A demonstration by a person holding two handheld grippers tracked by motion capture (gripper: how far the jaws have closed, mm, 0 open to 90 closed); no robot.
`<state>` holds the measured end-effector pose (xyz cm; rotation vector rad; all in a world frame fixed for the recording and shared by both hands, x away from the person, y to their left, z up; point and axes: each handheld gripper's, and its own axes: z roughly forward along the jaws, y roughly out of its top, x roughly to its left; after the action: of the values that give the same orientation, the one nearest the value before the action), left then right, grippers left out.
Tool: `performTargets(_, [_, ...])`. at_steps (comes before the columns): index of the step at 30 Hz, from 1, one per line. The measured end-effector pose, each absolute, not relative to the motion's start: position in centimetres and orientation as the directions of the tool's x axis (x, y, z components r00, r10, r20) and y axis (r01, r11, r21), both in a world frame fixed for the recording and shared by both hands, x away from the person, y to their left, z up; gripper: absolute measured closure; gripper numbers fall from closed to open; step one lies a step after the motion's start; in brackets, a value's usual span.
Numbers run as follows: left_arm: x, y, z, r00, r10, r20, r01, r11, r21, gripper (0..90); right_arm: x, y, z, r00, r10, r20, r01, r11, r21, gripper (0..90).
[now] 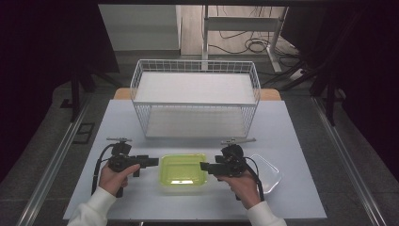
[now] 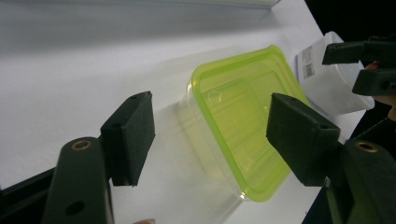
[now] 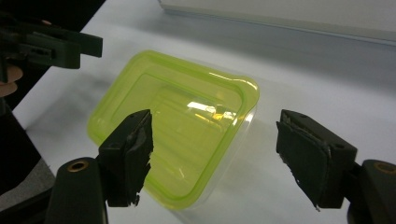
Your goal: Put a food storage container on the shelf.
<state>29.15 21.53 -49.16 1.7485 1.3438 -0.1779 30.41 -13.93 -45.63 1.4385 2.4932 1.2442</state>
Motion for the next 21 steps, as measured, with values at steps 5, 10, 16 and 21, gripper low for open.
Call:
performTargets(5, [29.3,21.2,-49.6,0.397,0.707,-0.586,0.841,-0.025,0.540,34.2,31.1,-13.5,-46.2,-0.558,0.741,0.374,0.751,0.257,0.609,28.7])
performTargets(10, [29.7,21.0,-50.6,0.382,0.688,-0.616,0.862,-0.026,0.505,38.1,31.5,-13.3,-47.0,-0.537,0.744,0.398,0.777,0.251,0.578,29.7])
performTargets(16, [29.7,20.4,-51.1,0.392,0.676,-0.624,0.871,-0.054,0.489,42.4,31.6,-13.3,-47.5,-0.522,0.746,0.413,0.793,0.246,0.557,31.5])
performTargets(21, [30.0,20.4,-51.9,0.376,0.657,-0.653,0.888,-0.054,0.456,52.4,31.7,-13.4,-48.1,-0.511,0.745,0.429,0.807,0.244,0.537,35.4])
